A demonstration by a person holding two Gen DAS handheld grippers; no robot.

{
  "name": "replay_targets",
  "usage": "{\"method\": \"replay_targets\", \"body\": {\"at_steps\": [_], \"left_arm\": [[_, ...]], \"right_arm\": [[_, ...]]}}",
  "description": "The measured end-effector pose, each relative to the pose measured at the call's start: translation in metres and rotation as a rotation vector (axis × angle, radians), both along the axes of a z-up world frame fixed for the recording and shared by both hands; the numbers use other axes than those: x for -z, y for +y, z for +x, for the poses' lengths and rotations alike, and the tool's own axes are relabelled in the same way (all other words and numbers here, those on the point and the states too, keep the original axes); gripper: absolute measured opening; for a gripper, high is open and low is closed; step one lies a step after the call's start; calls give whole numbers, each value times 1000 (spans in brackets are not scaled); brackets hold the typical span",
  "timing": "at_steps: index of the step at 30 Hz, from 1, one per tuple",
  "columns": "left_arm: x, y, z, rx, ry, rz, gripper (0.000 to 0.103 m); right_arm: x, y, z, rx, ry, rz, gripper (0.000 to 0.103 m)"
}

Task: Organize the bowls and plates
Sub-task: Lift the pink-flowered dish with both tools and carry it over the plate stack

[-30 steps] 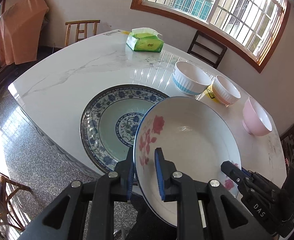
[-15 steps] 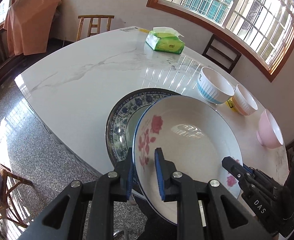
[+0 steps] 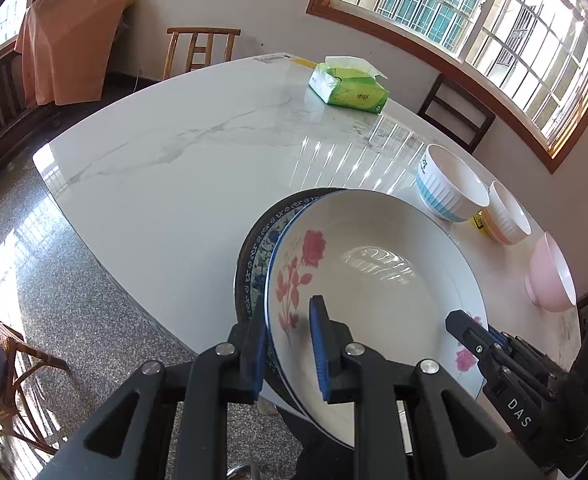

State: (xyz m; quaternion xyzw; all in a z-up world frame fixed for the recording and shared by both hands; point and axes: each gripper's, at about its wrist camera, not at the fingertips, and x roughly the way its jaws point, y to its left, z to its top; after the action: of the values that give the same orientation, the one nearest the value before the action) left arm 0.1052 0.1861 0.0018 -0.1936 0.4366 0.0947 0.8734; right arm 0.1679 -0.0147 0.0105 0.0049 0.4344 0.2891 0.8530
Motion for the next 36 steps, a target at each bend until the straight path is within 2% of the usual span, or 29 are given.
{"method": "replay_targets", "body": {"at_steps": [36], "left_arm": [[11, 9, 9, 0, 12, -8, 19]], "right_arm": [[4, 11, 2, -18, -34, -24, 16]]}}
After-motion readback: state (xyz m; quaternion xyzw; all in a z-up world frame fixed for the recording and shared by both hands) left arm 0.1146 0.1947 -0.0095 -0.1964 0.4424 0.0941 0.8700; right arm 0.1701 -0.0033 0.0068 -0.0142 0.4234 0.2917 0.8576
